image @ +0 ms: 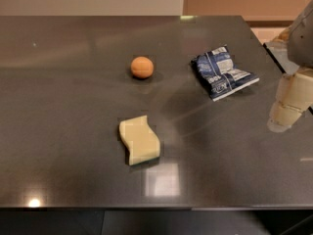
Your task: Move blue chip bag near sponge
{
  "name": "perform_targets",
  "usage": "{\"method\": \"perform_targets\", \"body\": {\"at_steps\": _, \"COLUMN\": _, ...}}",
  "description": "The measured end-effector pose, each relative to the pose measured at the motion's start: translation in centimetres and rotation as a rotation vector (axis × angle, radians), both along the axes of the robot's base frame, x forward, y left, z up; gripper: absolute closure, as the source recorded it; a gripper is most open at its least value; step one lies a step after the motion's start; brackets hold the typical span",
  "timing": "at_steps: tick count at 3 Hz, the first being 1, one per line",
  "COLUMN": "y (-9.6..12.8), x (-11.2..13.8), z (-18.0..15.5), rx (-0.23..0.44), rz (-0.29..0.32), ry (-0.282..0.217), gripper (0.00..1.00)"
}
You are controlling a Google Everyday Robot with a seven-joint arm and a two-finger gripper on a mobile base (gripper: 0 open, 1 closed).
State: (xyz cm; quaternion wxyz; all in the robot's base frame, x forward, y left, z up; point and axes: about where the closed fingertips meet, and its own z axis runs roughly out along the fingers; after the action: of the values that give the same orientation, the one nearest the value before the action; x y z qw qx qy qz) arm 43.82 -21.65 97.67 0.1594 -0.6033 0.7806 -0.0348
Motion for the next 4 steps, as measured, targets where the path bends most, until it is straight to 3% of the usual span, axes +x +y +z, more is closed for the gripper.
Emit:
{"method": "perform_targets", "body": {"at_steps": 1, "y": 0.5, "x": 6.4, "z": -0.5, "rx": 0.178, "rz": -0.123, "ry": 0.026, "gripper": 0.0}}
{"method": "perform_targets", "body": {"at_steps": 2, "y": 0.9, "x": 9.5, "z": -0.5, "rx": 0.236, "rz": -0.166, "ry": 0.012, "gripper": 0.0}}
{"method": "perform_targets", "body": {"at_steps": 4, "y": 0.9, "x": 16.6, "z": -3.6, "rx": 0.227, "rz": -0.312, "ry": 0.036, "gripper": 0.0}}
